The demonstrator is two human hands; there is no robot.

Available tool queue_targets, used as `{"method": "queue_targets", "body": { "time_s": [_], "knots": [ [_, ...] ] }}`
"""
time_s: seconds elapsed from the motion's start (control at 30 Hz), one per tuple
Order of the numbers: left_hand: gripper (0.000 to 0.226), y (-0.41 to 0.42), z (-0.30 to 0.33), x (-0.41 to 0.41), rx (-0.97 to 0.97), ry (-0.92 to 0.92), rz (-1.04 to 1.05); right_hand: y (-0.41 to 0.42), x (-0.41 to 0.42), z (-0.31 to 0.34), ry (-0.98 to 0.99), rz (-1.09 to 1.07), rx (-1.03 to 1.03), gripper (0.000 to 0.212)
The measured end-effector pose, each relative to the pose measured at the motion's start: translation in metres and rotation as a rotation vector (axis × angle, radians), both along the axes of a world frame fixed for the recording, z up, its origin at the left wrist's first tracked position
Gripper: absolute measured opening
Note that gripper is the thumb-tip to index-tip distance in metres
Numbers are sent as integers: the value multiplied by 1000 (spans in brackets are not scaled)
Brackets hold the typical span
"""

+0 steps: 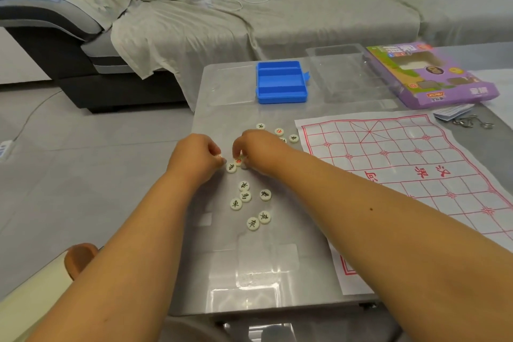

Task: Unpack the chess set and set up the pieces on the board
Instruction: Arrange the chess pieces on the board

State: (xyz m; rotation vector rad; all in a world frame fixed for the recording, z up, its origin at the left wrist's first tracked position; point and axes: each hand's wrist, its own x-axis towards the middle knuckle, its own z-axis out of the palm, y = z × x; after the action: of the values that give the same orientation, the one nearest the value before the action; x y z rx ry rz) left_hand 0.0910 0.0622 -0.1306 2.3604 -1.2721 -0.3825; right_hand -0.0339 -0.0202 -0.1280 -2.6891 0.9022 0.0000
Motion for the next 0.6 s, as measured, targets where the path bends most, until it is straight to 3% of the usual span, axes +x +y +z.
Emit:
{"method": "queue_targets", "body": {
  "time_s": [0.23, 0.6],
  "knots": [
    [13, 2, -3, -6, -7, 37, -19, 7, 4, 6, 147, 18, -17, 29],
    [16, 3, 8, -33, 0, 10, -58, 24, -22, 9, 182, 12, -2, 28]
  ]
}}
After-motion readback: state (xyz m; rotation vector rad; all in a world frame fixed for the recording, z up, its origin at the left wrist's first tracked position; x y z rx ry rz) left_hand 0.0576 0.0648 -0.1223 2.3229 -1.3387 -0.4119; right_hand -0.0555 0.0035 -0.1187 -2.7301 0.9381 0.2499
